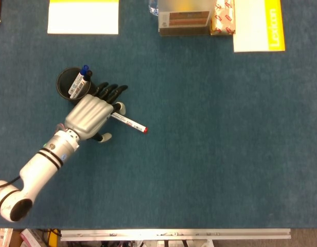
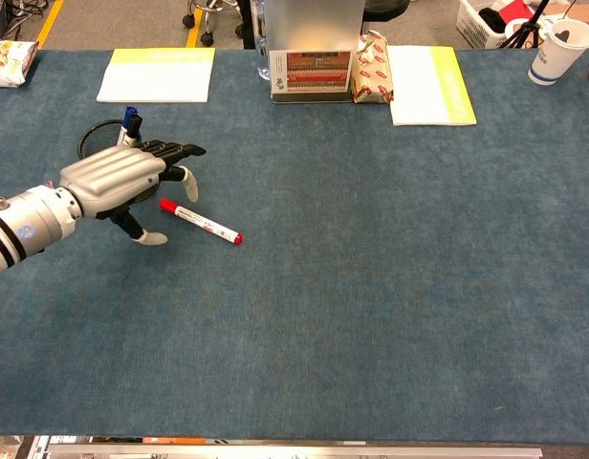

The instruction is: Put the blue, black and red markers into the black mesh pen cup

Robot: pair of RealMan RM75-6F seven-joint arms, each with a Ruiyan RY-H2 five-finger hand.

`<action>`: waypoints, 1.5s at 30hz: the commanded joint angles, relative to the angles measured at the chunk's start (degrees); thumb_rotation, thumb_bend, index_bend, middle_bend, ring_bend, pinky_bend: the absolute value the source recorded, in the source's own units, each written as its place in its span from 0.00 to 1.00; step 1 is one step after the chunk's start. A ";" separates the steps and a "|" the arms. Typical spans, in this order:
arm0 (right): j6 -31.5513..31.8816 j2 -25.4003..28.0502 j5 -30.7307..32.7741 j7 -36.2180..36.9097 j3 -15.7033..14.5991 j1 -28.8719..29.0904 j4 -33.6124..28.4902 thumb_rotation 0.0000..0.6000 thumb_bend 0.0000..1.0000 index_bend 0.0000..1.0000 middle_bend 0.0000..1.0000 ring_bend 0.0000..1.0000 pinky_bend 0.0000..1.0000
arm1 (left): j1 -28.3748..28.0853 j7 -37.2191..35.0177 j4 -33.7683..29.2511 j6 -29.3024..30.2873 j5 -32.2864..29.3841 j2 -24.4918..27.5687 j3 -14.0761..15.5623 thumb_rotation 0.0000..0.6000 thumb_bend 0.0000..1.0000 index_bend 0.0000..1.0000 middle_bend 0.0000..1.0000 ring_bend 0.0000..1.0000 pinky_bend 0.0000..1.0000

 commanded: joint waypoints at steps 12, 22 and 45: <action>0.36 0.08 -0.10 0.14 0.09 -0.13 0.02 1.00 0.00 0.34 0.33 0.42 0.63 | -1.53 -2.03 3.45 -0.89 0.87 -3.50 0.24 1.00 0.25 0.37 0.00 0.00 0.03; 0.42 0.17 -0.20 0.39 0.04 -0.20 -0.04 1.00 0.00 0.34 0.33 0.42 0.62 | -2.75 -1.74 5.04 -2.45 0.54 -5.52 0.44 1.00 0.25 0.38 0.00 0.00 0.03; -0.03 0.48 -0.63 0.71 -0.38 -0.15 -0.32 1.00 0.00 0.34 0.33 0.42 0.62 | -3.71 -2.88 10.98 -2.88 -0.24 -10.12 0.40 1.00 0.31 0.39 0.00 0.00 0.03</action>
